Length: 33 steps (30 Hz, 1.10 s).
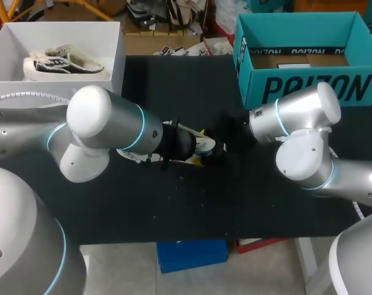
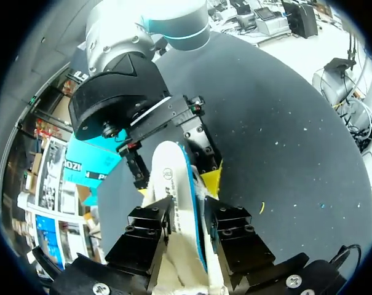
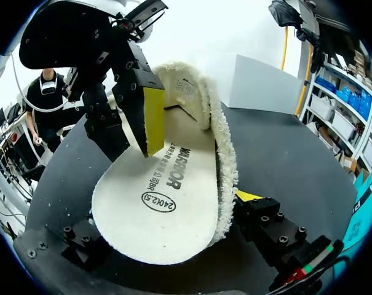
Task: Take the shoe out of the shoebox, open the shoe tongue, remove and reinsert the insole, then place the shoe into the shoebox
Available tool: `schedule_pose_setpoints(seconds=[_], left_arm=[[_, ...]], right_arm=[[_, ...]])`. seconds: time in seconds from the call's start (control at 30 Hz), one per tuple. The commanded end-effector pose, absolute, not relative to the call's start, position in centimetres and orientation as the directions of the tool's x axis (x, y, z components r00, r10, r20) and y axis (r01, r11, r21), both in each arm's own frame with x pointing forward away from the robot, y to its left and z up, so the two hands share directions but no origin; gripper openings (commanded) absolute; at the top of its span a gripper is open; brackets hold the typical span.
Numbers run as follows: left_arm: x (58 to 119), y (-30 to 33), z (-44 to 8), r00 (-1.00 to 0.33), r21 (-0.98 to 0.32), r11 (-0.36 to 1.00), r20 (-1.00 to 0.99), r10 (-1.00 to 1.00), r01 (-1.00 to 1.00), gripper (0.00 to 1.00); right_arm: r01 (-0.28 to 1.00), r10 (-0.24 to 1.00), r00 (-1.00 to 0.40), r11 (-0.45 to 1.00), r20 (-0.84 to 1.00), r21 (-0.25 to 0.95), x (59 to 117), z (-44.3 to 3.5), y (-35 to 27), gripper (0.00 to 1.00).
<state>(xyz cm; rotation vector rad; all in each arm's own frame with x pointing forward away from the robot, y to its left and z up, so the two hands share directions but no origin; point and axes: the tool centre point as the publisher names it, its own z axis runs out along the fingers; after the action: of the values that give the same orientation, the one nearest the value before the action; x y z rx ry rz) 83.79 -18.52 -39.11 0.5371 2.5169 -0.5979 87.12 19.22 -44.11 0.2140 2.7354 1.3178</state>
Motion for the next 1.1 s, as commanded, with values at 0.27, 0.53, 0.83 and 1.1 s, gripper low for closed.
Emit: schedule_pose_setpoints(seconds=[0.27, 0.53, 0.83, 1.1], left_arm=[[84.2, -19.8, -39.2, -0.794, -0.304, 0.825, -0.553, 0.254, 0.476, 0.26], [85.0, -20.6, -39.3, -0.799, -0.311, 0.83, -0.552, 0.239, 0.463, 0.0], [84.0, -19.3, -37.9, -0.794, -0.303, 0.835, -0.56, 0.235, 0.46, 0.0], [82.0, -17.7, -36.2, -0.814, -0.34, 0.815, -0.526, 0.248, 0.469, 0.0]], right_arm=[[0.087, 0.171, -0.985, 0.619, -0.026, 0.78, 87.3, -44.3, 19.3, 0.0], [0.087, 0.171, -0.985, 0.619, -0.026, 0.78, 87.3, -44.3, 19.3, 0.0], [0.087, 0.171, -0.985, 0.619, -0.026, 0.78, 87.3, -44.3, 19.3, 0.0], [0.087, 0.171, -0.985, 0.619, -0.026, 0.78, 87.3, -44.3, 19.3, 0.0]])
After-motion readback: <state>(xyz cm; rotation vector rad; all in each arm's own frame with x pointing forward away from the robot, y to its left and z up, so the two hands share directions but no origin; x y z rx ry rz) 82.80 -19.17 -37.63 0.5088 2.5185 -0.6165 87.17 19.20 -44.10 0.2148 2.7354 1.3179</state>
